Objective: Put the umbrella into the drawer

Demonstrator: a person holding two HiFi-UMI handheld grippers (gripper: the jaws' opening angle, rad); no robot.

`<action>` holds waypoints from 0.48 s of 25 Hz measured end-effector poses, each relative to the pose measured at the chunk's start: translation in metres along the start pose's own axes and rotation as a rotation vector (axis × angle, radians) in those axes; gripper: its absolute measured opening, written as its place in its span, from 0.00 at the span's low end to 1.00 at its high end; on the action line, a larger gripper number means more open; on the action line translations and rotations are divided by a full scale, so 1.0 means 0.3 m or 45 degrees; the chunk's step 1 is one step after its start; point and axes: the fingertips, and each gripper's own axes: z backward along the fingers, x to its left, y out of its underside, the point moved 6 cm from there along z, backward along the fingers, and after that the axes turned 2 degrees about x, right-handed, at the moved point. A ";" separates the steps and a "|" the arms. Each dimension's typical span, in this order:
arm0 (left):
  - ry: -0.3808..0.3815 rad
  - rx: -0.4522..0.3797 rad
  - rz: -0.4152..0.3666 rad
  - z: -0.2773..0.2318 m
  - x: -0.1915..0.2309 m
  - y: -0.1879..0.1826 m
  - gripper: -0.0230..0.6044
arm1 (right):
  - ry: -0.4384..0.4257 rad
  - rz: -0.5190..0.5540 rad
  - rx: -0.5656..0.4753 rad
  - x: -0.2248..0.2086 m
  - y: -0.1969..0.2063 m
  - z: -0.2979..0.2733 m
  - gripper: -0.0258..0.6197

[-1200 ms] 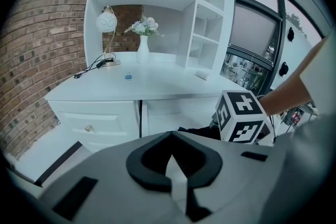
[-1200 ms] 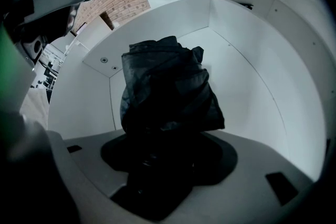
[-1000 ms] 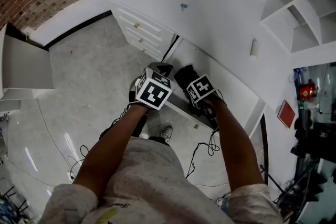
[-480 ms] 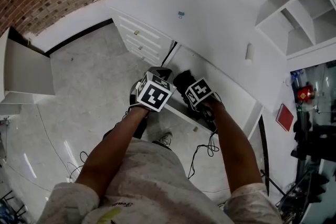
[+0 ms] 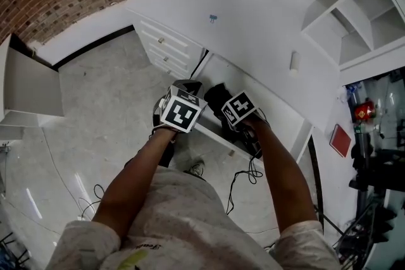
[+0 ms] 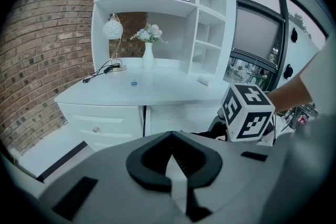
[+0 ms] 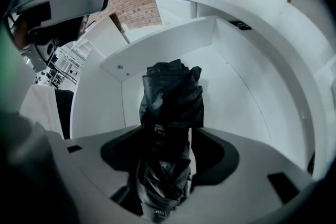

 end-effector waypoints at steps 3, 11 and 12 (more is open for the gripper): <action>-0.010 -0.018 0.012 0.012 -0.015 -0.004 0.03 | 0.018 0.000 -0.049 0.001 -0.007 0.041 0.45; -0.037 -0.072 0.055 0.058 -0.043 -0.008 0.03 | 0.052 -0.061 -0.244 0.004 -0.046 0.184 0.44; -0.043 -0.082 0.055 0.064 -0.045 -0.010 0.03 | 0.059 -0.061 -0.270 0.007 -0.050 0.202 0.44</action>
